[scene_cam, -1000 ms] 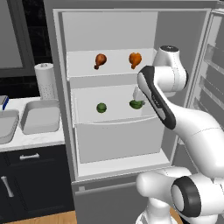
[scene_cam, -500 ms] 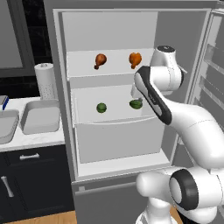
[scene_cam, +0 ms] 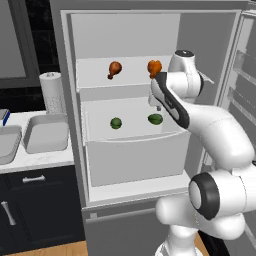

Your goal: Place one avocado and one chicken drumstick in each tupperware on the nearby counter, to pack two identical lunches.

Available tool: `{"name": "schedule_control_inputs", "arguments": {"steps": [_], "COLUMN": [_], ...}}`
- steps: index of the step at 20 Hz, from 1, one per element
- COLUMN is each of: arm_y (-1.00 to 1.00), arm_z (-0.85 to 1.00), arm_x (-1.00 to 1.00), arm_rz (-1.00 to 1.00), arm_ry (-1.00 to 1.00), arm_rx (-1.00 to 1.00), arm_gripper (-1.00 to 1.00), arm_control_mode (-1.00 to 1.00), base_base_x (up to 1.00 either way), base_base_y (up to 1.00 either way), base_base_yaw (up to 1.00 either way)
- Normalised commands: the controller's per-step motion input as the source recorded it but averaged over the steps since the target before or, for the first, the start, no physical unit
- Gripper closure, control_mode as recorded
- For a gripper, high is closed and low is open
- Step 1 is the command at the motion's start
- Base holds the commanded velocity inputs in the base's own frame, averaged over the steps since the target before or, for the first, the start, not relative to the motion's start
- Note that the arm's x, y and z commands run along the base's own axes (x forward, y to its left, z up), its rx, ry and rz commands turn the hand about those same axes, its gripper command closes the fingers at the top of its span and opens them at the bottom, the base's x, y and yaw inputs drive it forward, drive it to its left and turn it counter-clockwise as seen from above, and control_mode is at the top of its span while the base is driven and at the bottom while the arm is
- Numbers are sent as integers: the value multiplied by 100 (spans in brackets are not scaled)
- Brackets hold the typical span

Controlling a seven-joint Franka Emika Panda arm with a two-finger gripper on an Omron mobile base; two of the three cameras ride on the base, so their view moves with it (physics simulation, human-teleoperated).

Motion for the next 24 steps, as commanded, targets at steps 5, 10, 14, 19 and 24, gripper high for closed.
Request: {"name": "schedule_control_inputs", "arguments": {"steps": [5, 10, 14, 19, 24], "arm_y": [-11, 0, 0, -15, -21], "arm_z": [-38, -64, -35, -20, -24], "arm_x": [4, 7, 38, 59, 40], "arm_rz": [0, 0, 0, 0, 0], "arm_ry": [-2, 0, 0, 0, -1], "arm_rx": [0, 0, 0, 0, 0], "arm_gripper": [-100, -100, -100, -100, -100], "arm_control_mode": [-100, -100, -100, -100, -100], "base_base_x": [0, 0, 0, 0, 0], "base_base_y": [0, 0, 0, 0, 0], "base_base_yaw": [0, 0, 0, 0, 0]}}
